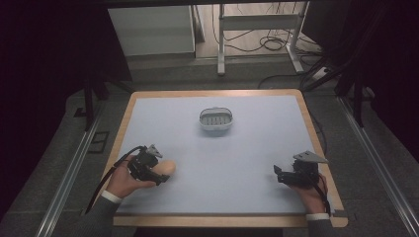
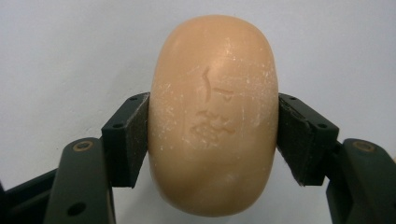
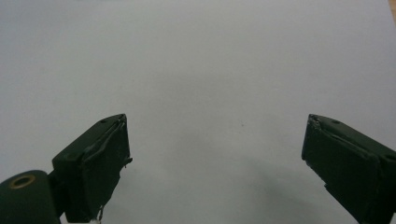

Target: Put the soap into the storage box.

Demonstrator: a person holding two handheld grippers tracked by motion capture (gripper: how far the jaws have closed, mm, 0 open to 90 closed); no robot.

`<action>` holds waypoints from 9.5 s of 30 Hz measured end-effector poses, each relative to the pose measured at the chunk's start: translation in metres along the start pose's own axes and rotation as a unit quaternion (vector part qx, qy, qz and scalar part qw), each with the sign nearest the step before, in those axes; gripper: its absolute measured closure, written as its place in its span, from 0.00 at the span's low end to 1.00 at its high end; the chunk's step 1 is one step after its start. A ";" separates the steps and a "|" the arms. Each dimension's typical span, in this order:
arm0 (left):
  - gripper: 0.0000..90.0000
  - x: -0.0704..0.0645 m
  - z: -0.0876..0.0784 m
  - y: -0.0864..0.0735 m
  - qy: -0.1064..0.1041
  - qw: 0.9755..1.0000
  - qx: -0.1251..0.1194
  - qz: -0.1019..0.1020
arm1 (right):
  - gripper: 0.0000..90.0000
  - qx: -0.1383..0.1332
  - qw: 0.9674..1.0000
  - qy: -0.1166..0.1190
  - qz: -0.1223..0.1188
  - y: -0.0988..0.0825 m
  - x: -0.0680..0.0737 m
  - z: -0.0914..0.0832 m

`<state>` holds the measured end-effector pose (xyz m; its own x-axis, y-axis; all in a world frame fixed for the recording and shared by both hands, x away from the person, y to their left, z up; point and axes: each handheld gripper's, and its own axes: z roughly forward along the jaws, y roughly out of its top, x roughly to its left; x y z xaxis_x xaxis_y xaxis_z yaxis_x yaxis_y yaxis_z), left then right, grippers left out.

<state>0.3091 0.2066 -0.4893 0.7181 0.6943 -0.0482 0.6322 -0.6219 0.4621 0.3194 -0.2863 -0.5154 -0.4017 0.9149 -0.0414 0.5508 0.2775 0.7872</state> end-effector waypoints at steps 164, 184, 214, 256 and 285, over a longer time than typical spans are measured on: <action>0.36 0.051 0.016 0.105 0.024 1.000 0.005 0.018 | 0.09 0.004 1.000 -0.006 -0.001 -0.003 -0.011 -0.002; 0.36 0.051 0.024 0.124 0.026 0.999 0.014 0.039 | 0.09 0.004 1.000 -0.007 0.001 -0.003 -0.012 -0.002; 0.36 0.051 0.027 0.154 0.030 0.998 0.015 0.056 | 0.09 0.006 1.000 -0.009 0.004 -0.004 -0.015 -0.002; 0.36 0.049 0.045 0.207 0.029 0.996 0.014 0.089 | 0.09 0.008 1.000 -0.013 0.005 -0.006 -0.019 -0.001; 0.36 0.047 0.077 0.249 0.010 0.994 0.022 0.110 | 0.09 0.009 1.000 -0.018 0.013 -0.009 -0.026 -0.003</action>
<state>0.5230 0.0568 -0.4446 0.8347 0.5465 0.0674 0.4731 -0.7745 0.4200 0.3229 -0.3139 -0.5191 -0.3611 0.9316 -0.0424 0.5734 0.2576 0.7777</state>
